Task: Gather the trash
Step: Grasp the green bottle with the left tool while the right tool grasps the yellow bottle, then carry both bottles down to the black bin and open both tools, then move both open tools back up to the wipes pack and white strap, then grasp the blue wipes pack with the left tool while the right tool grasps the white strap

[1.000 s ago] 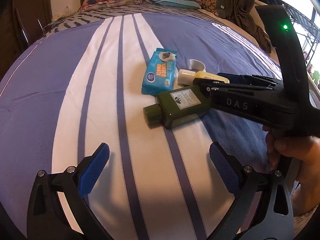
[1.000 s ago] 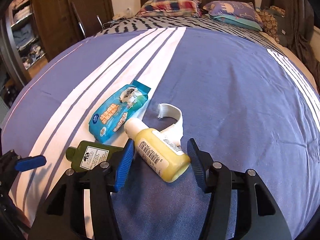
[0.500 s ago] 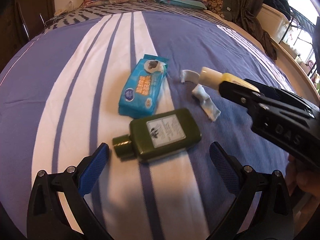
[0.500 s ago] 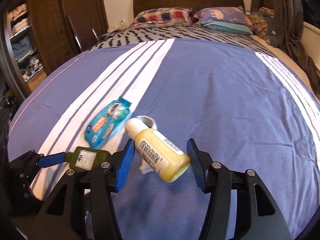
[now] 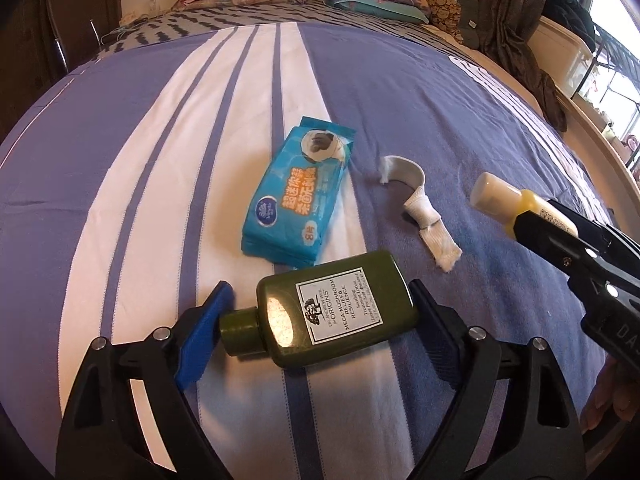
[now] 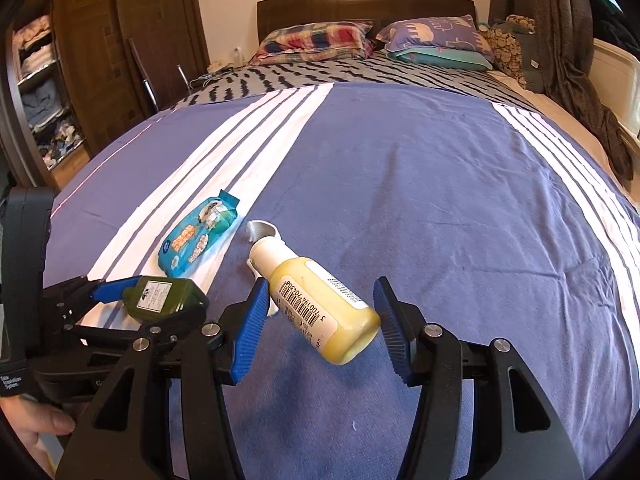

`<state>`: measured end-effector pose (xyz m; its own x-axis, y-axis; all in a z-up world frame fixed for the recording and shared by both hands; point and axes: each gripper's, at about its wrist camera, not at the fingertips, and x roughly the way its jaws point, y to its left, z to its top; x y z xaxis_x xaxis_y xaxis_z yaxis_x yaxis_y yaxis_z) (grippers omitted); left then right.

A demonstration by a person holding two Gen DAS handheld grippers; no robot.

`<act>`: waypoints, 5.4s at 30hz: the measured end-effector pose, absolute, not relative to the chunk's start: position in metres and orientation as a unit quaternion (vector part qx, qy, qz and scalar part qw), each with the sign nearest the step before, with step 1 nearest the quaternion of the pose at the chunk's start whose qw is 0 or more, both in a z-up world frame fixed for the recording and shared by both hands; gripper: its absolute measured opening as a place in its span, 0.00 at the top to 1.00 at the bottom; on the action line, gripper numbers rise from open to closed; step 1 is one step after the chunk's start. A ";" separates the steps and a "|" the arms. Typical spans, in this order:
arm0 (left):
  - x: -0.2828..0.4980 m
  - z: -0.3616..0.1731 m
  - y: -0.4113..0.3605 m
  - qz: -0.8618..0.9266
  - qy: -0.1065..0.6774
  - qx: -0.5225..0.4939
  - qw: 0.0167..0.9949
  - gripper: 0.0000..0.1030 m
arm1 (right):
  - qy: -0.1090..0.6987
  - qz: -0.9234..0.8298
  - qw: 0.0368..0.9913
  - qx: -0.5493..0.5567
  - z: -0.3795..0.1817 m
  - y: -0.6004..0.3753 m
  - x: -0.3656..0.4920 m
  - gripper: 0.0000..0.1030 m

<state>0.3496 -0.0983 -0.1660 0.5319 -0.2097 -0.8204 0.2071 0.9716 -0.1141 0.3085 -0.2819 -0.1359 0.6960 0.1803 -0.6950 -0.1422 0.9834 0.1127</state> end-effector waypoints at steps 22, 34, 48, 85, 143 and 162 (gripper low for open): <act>0.188 -0.119 -0.052 -0.151 0.425 -0.003 0.893 0.20 | 0.374 0.084 0.923 0.034 -0.114 -0.263 0.188 0.47; 0.099 -0.107 -0.031 -0.165 0.407 -0.001 0.898 0.20 | 0.364 0.090 0.927 0.030 -0.109 -0.247 0.107 0.47; 0.034 -0.147 -0.026 -0.196 0.415 0.015 0.889 0.20 | 0.372 0.090 0.923 0.049 -0.133 -0.247 0.031 0.47; 0.030 -0.360 -0.059 -0.212 0.602 0.059 0.767 0.19 | 0.575 0.068 0.811 0.082 -0.345 -0.213 0.023 0.47; 0.163 -0.084 0.000 -0.140 0.359 0.040 0.922 0.08 | 0.330 0.062 0.942 0.015 -0.085 -0.229 0.169 0.06; 0.310 -0.137 -0.035 -0.150 0.419 0.036 0.895 0.08 | 0.405 0.057 0.912 0.032 -0.145 -0.234 0.323 0.27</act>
